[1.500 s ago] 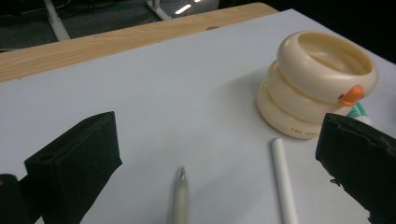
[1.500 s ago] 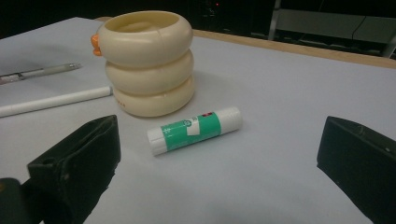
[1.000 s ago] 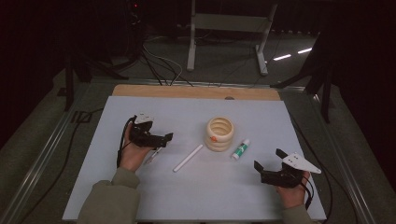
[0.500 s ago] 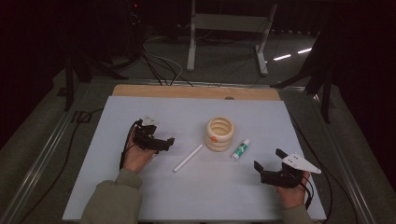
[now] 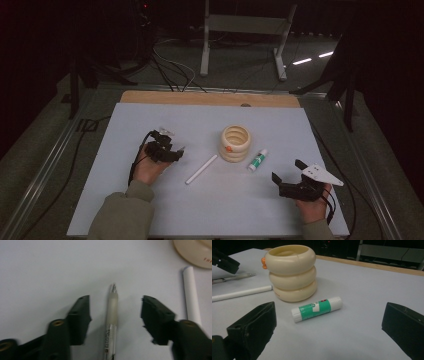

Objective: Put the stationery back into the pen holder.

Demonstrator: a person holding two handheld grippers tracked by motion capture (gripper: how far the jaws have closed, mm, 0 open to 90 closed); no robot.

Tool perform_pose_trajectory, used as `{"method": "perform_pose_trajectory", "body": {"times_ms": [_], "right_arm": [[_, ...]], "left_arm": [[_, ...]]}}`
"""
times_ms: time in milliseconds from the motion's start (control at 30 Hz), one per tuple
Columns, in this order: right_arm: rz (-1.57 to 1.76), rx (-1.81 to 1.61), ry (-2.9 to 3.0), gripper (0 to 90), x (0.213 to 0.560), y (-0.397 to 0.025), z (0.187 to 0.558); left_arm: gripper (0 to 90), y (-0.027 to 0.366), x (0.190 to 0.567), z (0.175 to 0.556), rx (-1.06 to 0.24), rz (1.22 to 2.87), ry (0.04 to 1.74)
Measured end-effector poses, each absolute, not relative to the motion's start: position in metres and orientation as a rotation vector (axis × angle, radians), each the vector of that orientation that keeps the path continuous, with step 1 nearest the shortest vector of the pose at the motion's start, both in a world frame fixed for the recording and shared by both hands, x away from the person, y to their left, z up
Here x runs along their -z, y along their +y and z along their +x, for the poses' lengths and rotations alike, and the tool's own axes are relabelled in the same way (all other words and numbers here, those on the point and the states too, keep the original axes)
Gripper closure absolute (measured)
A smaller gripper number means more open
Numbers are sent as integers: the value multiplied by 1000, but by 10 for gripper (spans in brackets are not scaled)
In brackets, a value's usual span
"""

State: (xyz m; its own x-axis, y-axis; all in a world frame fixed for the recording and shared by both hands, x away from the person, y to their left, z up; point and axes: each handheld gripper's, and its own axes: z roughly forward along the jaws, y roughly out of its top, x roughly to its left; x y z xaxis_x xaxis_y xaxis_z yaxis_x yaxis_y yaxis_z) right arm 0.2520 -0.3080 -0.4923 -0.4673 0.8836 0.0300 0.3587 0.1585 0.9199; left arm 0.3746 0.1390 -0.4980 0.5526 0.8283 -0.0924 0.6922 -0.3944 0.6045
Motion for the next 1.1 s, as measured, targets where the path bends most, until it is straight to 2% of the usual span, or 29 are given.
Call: {"method": "perform_pose_trajectory", "body": {"times_ms": [133,333,567,1100], "right_arm": [[1176,-1288,1912,0,492,-308,252],[1178,-1286,1911,0,492,-308,252],[1177,-1284,1912,0,493,-308,252],[1180,-1281,1915,0,493,-308,253]], "left_arm": [[592,135,501,376,-289,2227,1218],[662,133,508,378,-284,2257,1240],[786,133,511,377,-317,2270,1240],[805,137,510,378,-283,2231,1230]]}}
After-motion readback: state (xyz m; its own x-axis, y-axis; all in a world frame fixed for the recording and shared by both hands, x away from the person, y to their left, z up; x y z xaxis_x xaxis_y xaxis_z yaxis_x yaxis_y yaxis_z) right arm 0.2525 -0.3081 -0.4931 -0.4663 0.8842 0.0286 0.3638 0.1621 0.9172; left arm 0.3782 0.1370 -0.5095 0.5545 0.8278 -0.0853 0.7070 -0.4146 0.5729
